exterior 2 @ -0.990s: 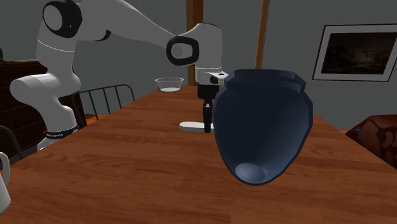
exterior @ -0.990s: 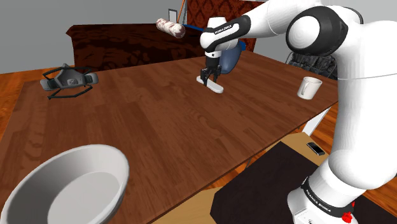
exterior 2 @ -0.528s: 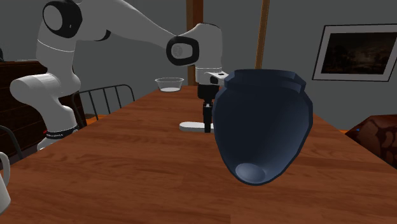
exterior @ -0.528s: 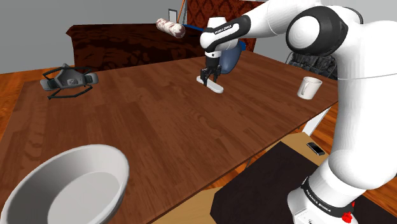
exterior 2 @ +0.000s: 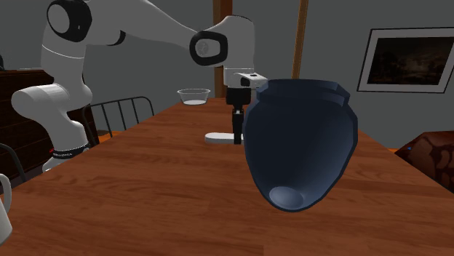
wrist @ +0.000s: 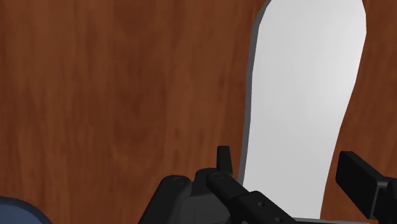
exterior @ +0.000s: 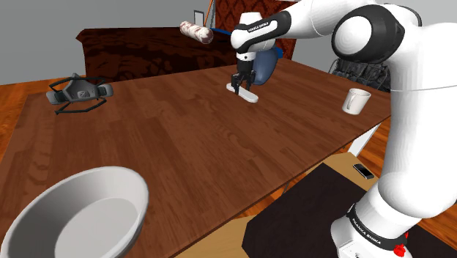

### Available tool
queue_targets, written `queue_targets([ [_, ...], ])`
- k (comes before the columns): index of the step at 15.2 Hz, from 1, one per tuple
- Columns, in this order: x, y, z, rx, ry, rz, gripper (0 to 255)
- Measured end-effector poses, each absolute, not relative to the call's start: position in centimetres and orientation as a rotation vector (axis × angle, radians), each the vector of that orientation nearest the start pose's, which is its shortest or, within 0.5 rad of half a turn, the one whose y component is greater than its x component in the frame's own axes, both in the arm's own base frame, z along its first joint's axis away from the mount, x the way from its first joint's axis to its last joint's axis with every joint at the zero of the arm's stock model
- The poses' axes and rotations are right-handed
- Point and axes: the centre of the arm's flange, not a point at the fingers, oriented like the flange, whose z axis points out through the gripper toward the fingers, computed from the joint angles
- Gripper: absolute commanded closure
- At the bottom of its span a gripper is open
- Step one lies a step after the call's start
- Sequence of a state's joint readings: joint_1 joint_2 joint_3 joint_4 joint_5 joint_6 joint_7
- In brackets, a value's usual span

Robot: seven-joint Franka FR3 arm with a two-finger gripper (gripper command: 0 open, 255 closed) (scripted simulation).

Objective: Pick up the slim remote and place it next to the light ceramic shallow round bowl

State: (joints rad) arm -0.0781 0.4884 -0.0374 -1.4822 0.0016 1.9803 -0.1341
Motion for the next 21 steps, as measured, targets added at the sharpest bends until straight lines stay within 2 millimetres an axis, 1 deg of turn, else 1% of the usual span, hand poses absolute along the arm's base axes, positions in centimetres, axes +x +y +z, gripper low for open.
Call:
queue_targets([
  [21, 69.1, -7.6, 50.5, -3.159, -0.035, -0.013, 255],
])
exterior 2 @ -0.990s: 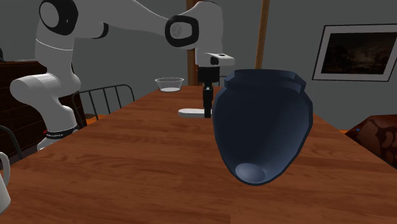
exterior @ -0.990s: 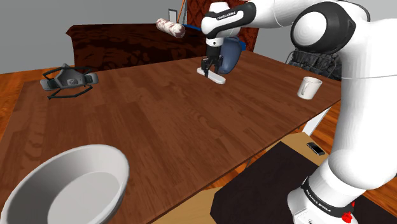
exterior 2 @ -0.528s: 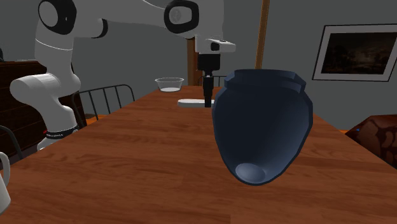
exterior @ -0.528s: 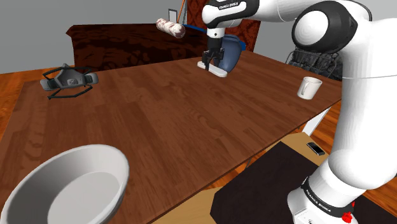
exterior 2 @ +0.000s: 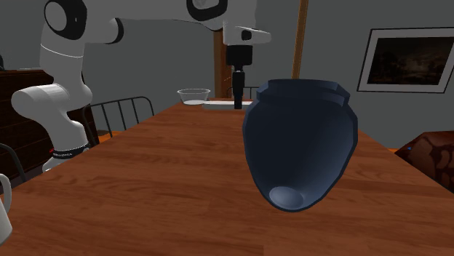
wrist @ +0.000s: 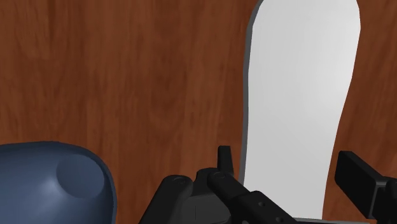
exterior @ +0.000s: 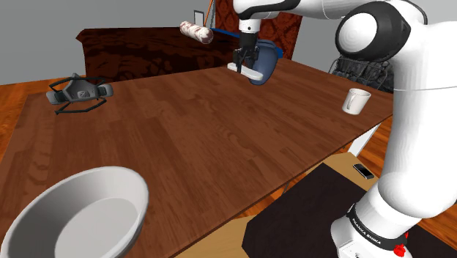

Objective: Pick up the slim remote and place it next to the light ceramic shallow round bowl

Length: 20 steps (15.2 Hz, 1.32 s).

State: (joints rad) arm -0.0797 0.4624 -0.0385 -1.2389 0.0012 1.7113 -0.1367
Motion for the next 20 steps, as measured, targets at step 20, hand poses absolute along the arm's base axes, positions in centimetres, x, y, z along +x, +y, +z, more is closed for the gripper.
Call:
queue_targets([
  [20, 62.4, 12.5, 52.2, -3.158, -0.037, -0.012, 255],
])
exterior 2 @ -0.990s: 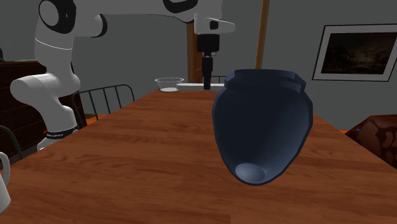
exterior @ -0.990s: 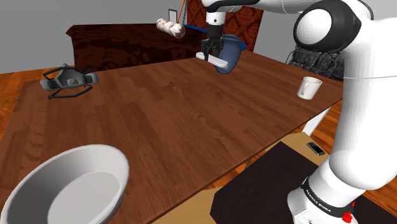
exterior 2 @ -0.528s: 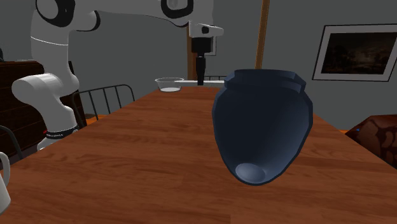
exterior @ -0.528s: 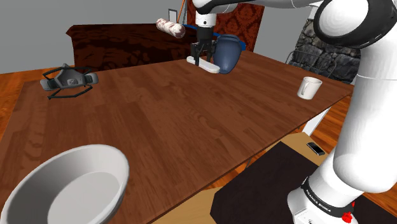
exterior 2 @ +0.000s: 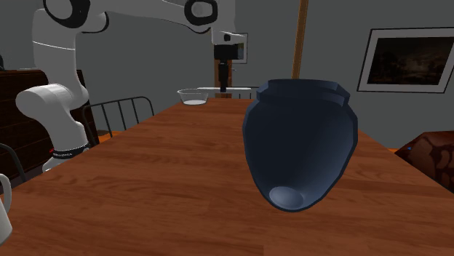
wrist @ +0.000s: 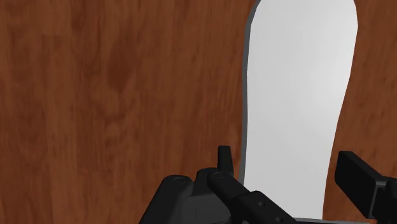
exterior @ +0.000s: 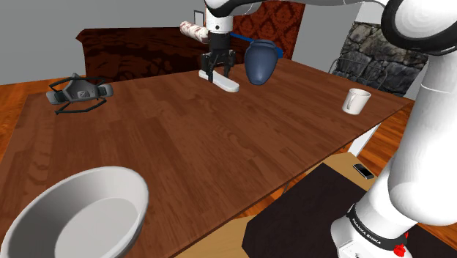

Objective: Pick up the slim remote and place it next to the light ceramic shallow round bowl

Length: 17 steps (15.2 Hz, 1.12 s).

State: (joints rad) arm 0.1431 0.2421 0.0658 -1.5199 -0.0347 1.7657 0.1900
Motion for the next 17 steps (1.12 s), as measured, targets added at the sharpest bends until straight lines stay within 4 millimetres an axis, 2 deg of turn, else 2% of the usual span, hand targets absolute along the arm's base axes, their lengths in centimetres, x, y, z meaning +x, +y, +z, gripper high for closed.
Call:
queue_targets([
  [17, 55.6, 33.8, 52.0, -3.159, -0.038, -0.012, 255],
])
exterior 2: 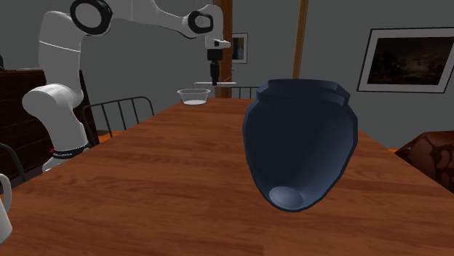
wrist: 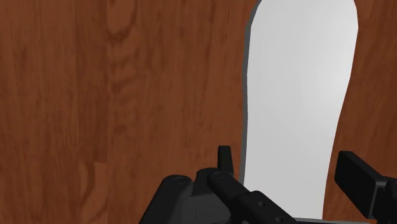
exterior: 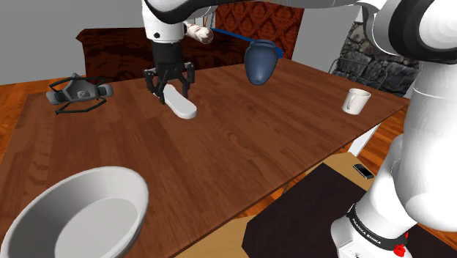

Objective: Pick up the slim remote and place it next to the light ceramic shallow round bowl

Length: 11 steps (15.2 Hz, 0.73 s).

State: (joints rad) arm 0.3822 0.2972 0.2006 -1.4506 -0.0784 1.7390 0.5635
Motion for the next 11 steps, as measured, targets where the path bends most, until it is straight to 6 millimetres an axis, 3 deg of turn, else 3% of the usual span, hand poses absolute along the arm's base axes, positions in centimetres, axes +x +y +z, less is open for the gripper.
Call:
queue_targets([
  [8, 52.2, 44.1, 52.3, -3.159, -0.037, -0.013, 255],
  [11, 50.9, 47.1, 52.3, -3.159, -0.038, -0.012, 255],
])
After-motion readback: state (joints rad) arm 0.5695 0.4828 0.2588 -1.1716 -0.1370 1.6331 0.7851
